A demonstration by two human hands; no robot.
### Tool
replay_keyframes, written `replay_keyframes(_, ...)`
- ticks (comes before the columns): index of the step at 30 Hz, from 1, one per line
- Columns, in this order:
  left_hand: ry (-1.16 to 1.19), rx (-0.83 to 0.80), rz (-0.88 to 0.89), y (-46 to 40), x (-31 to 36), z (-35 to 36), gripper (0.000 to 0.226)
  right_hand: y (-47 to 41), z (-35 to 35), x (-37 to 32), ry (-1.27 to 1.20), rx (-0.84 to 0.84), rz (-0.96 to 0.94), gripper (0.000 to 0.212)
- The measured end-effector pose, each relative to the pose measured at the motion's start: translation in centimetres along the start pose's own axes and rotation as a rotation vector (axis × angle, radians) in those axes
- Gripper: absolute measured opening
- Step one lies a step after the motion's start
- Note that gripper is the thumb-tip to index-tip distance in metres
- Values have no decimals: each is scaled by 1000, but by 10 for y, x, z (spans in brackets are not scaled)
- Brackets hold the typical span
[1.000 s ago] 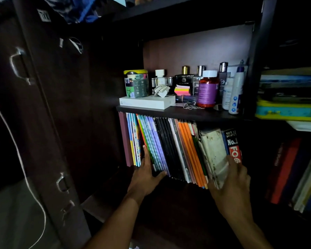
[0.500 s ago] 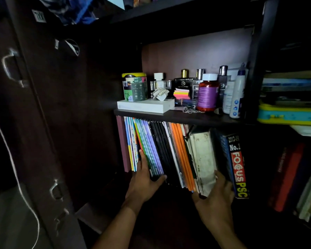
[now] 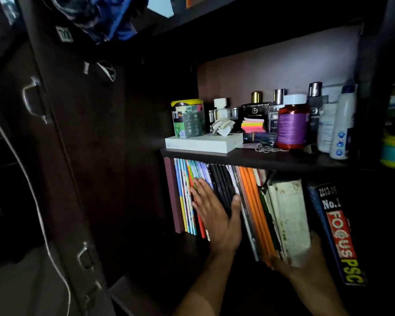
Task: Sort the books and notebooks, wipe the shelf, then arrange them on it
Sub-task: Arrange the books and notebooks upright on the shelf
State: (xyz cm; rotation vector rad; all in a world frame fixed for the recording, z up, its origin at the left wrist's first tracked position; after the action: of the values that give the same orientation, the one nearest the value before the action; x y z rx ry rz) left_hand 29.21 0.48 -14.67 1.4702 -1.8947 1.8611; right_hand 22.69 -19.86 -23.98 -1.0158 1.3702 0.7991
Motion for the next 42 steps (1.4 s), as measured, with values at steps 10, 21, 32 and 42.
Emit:
replay_keyframes(10,-149,-1,99,-20,-15,-3,90,11,33,4,125,-314,-200,139)
replay_keyframes(21,-54,-178,305,1,26,5,79,7,10,-18,95,-73,-201,99)
replay_keyframes(32,-180,50,213,12,31,30,65,-8,6,0,183,-1,-167,89)
replay_keyframes(42,-270,69,389,17,45,33,55,-3,9,-5,203,21,-201,99)
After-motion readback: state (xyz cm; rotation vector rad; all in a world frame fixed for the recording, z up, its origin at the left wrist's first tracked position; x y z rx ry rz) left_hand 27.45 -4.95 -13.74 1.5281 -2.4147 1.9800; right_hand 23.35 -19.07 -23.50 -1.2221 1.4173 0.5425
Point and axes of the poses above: each hand's wrist, its own y-axis away from the middle knuckle, its own z-axis out of the palm, x = y × z, the point moved 8 cm from there along -y, towards the middle knuckle, and after that the axes turned 2 degrees about z, right-handed, at the moved point
